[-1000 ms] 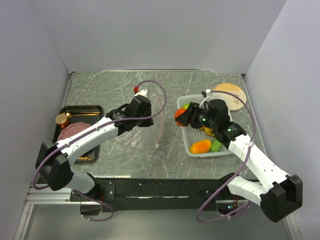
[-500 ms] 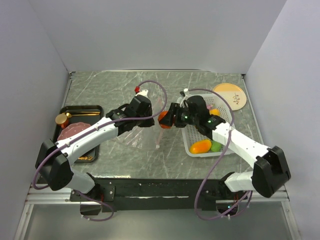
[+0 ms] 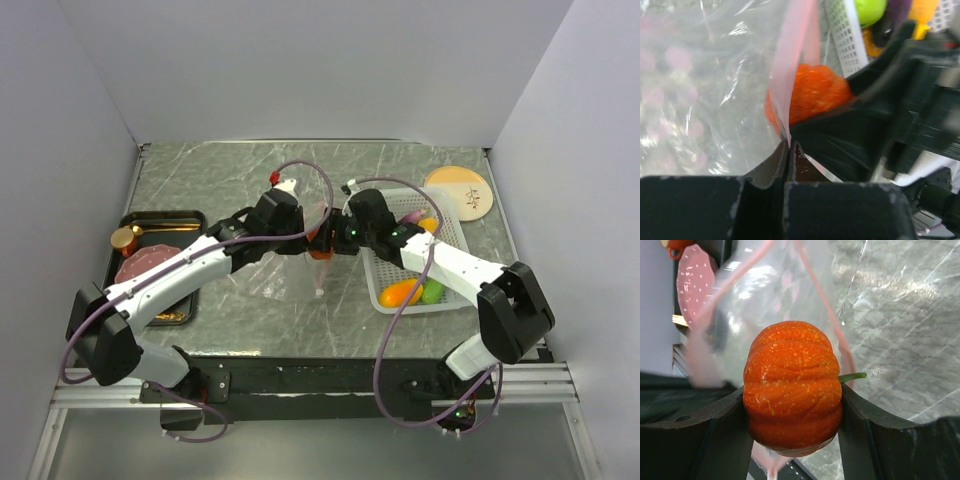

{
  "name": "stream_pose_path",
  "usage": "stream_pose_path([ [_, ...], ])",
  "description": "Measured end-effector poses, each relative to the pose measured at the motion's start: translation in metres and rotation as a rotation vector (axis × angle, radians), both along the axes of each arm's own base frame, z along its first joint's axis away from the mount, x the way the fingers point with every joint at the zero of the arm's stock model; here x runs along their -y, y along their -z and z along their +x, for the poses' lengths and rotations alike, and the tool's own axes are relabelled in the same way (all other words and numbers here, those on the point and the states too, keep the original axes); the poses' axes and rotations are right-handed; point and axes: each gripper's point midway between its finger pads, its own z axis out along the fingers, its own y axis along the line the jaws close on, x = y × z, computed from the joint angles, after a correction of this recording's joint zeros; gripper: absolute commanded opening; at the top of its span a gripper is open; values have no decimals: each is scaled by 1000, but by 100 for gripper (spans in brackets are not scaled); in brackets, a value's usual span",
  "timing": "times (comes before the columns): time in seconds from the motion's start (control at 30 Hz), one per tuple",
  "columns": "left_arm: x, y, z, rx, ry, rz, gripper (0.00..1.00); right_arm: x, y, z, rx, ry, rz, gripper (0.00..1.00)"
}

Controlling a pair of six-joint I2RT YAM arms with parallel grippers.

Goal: Place the food in the zip-top bag and seal the zipper
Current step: Place the fake vegetable in the zipper food storage bag.

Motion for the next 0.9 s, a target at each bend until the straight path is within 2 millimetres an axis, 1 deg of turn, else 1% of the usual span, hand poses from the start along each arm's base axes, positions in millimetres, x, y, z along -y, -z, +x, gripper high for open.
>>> stream_pose_path([
  [0.13, 2, -15, -2, 22, 15, -31, 1, -3, 0, -1, -1, -9, 7, 19],
  [0.17, 3, -20, -2, 28, 18, -40, 1, -4, -1, -1, 0, -10, 9, 22],
  [0.2, 3, -23, -2, 35, 18, -47, 1, -5, -2, -1, 1, -11, 10, 28],
  [0.27, 2, -28, -3, 45, 17, -57, 1, -7, -6, 1, 7, -11, 16, 34],
  [0.3, 2, -30, -3, 47, 16, -59, 1, -7, -8, 2, 11, -11, 20, 41],
  [0.37, 1, -32, -4, 51, 15, -62, 1, -9, -11, 3, 17, -11, 24, 48],
  [0.4, 1, -32, -4, 52, 14, -62, 1, -9, -13, 4, 21, -12, 26, 65],
  [0.5, -1, -31, -3, 52, 6, -56, 1, -10, -16, 5, 30, -17, 27, 78],
  [0.63, -3, -31, -1, 58, -9, -48, 1, -8, -14, 4, 26, -20, 14, 84],
  [0.77, -7, -35, 2, 67, -33, -42, 1, -1, -14, 4, 33, 3, -17, 85],
  [0.83, -8, -42, 5, 84, -47, -44, 1, 5, -20, 4, 52, 26, -29, 84],
  [0.9, -9, -50, 8, 102, -60, -49, 1, 13, -31, 5, 85, 58, -38, 80],
])
